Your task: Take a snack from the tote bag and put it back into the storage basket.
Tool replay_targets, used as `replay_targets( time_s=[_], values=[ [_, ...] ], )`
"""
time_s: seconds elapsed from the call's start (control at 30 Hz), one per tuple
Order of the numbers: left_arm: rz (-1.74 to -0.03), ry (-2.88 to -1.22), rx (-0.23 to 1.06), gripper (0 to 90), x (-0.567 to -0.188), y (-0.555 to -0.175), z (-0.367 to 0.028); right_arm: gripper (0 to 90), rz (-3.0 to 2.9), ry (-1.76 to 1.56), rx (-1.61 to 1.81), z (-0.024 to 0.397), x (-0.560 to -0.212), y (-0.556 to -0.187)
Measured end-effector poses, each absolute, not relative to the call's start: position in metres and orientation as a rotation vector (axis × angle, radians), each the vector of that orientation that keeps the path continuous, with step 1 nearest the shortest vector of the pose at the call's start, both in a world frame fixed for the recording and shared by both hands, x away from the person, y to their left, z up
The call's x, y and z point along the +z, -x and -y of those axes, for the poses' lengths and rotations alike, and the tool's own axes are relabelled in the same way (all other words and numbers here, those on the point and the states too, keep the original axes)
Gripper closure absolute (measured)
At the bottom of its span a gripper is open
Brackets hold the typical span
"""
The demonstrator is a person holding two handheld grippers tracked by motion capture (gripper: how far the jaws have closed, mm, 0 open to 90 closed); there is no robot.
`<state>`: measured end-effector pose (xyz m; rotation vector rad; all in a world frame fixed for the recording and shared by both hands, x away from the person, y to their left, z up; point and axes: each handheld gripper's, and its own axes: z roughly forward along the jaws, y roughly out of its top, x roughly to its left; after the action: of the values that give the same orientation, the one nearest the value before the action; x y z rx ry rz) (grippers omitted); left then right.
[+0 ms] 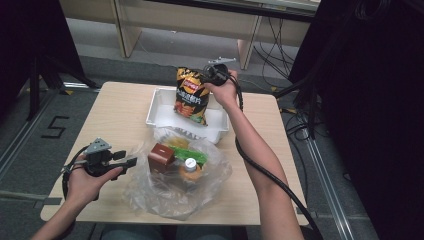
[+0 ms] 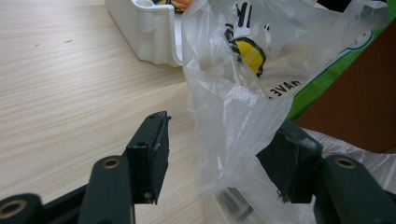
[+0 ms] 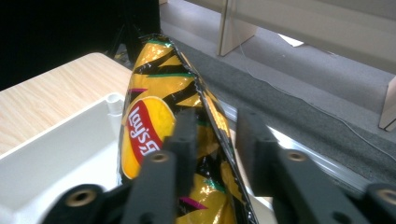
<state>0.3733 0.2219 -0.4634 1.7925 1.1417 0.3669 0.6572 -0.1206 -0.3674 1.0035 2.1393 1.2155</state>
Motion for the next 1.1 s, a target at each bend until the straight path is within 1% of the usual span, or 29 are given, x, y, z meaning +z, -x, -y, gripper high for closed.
replay_targets(
  time_s=[0.1,0.13,0.2,0.27,0.3,0.4,0.43,0.47,0.77,0.83,0.9,1.1],
  values=[
    [-1.151,-1.787,0.362,43.1,-0.464,-0.373,-0.222,61.7,-2.147,-1.026,1.219,0.120,-0.367,-0.657],
    [-1.151,-1.787,0.362,43.2,-0.464,-0.373,-0.222,61.7,-2.147,-1.026,1.219,0.120,-0.367,-0.657],
    [-1.155,-1.784,0.362,43.2,-0.464,-0.373,-0.221,56.3,-2.137,-1.048,1.226,0.120,-0.366,-0.656],
    [-1.146,-1.789,0.364,43.2,-0.463,-0.373,-0.222,54.9,-2.140,-1.068,1.237,0.120,-0.365,-0.655],
    [-1.142,-1.790,0.366,43.2,-0.463,-0.373,-0.222,51.5,-2.124,-1.071,1.247,0.121,-0.365,-0.656],
    [-1.148,-1.785,0.361,43.2,-0.463,-0.373,-0.221,49.2,-2.122,-1.082,1.257,0.123,-0.365,-0.655],
    [-1.153,-1.784,0.362,43.2,-0.463,-0.373,-0.221,46.3,-2.121,-1.110,1.263,0.126,-0.365,-0.654],
    [-1.146,-1.788,0.364,43.2,-0.463,-0.373,-0.221,45.5,-2.122,-1.111,1.264,0.128,-0.364,-0.654],
    [-1.145,-1.783,0.363,43.2,-0.462,-0.373,-0.221,42.0,-2.052,-1.224,1.351,0.144,-0.363,-0.643],
    [-1.148,-1.780,0.358,43.2,-0.462,-0.373,-0.221,40.4,-2.017,-1.333,1.360,0.152,-0.365,-0.634],
    [-1.146,-1.784,0.359,43.1,-0.462,-0.372,-0.222,41.9,-2.023,-1.329,1.381,0.158,-0.367,-0.631],
    [-1.142,-1.786,0.375,43.1,-0.461,-0.373,-0.222,43.6,-2.061,-1.345,1.410,0.159,-0.373,-0.621]
  ],
)
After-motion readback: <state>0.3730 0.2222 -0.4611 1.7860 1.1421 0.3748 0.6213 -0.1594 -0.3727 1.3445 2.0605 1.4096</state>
